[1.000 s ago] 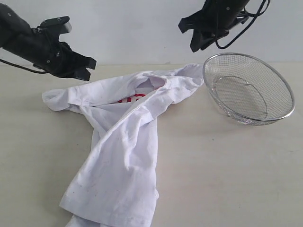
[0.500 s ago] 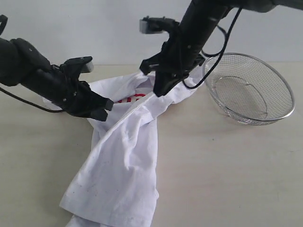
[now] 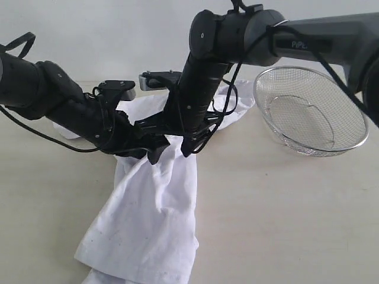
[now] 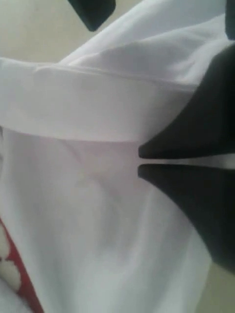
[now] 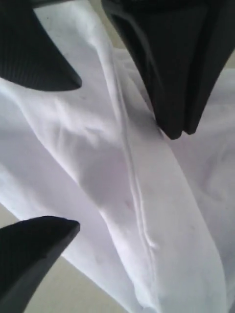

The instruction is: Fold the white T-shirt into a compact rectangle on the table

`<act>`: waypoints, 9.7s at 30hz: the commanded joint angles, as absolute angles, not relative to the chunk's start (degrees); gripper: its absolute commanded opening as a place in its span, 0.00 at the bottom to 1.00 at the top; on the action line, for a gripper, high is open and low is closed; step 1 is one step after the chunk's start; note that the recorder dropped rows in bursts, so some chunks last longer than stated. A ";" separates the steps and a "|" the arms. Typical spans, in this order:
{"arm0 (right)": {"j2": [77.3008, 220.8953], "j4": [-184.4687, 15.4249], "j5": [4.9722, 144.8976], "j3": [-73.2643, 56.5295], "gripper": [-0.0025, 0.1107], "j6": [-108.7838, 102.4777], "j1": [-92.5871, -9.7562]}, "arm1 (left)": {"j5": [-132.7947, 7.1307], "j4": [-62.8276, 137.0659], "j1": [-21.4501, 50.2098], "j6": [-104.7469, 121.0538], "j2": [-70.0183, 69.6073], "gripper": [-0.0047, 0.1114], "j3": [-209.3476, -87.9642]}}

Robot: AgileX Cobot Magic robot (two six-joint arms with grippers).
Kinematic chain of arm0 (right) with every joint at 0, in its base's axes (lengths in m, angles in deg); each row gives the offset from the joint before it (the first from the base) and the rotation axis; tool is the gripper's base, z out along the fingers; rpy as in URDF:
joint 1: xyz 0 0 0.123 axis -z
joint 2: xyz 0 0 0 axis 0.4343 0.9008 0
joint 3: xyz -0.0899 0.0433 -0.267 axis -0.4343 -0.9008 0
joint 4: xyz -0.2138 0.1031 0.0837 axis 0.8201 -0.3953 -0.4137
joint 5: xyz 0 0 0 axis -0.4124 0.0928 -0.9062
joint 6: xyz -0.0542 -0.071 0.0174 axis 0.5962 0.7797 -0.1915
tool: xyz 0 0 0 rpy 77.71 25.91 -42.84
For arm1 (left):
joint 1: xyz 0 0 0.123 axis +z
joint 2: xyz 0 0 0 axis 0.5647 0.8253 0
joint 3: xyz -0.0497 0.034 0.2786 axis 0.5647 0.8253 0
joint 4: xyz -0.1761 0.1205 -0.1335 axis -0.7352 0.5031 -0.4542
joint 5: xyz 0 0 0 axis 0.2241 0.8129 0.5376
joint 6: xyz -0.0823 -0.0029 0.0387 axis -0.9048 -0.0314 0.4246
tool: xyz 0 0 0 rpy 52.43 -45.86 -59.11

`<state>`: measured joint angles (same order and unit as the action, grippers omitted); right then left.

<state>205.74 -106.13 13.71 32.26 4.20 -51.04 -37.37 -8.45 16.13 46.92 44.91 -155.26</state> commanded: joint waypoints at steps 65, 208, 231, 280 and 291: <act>187.51 -76.90 4.97 5.93 0.02 -0.95 -40.61 | -47.66 -7.04 26.98 40.60 53.36 0.08 -160.31; 178.63 -94.43 22.90 -20.61 0.02 1.24 -49.10 | -36.92 -10.99 14.52 42.23 28.75 0.08 -140.72; 182.94 -90.53 24.02 -20.61 0.02 2.27 -49.10 | -36.03 -9.52 8.55 34.53 23.57 0.08 -118.67; 178.59 -89.79 28.24 2.07 0.02 7.06 -40.71 | -48.68 42.51 8.55 -10.91 33.52 0.08 -145.18; 192.91 -94.48 30.62 3.00 0.02 12.38 -39.40 | -42.83 42.51 8.55 -9.34 44.30 0.08 -149.39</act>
<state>190.61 -94.29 30.32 2.57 11.82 -39.80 -45.00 42.29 8.74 -9.74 43.86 -149.01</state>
